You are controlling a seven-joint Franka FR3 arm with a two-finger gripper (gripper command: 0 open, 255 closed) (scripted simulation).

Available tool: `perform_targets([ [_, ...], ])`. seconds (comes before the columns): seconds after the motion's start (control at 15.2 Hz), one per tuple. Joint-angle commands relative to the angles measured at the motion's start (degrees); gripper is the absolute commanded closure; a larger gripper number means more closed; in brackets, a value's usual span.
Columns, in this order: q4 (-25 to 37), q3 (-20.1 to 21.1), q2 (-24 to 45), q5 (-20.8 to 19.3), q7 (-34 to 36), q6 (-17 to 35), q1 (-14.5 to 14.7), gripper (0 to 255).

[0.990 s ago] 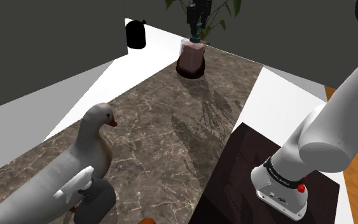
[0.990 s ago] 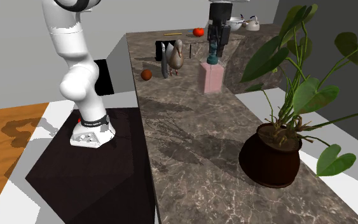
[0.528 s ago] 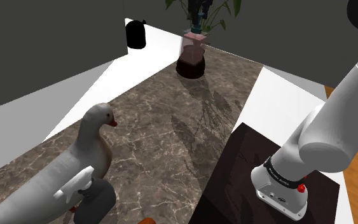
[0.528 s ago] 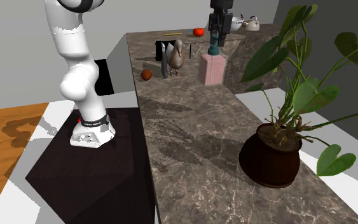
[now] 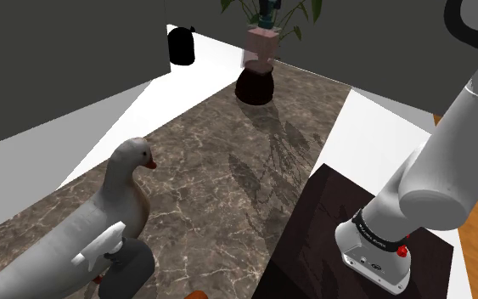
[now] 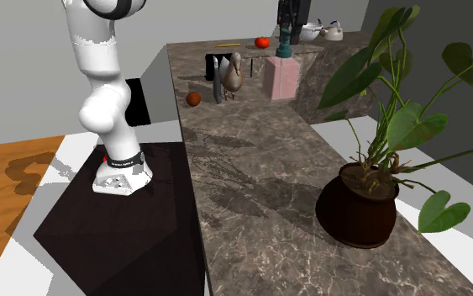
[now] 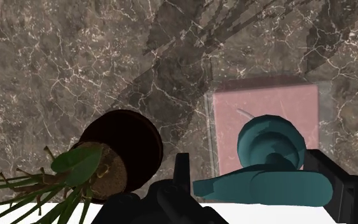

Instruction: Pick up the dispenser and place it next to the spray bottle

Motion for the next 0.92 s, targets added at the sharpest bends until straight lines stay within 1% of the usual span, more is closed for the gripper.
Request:
perform_targets([
  [0.0, 2.8, 0.0, 0.9, 0.0, -0.2, -2.0, 0.1, 255],
  [0.26, 9.8, 0.0, 3.6, 0.0, -0.9, -6.2, 0.0, 255],
  [0.53, 4.3, 2.2, -0.6, -0.3, 4.8, -5.7, 3.4, 255],
  [0.86, 0.3, 5.4, -3.9, -0.2, 11.9, -6.0, 7.3, 255],
])
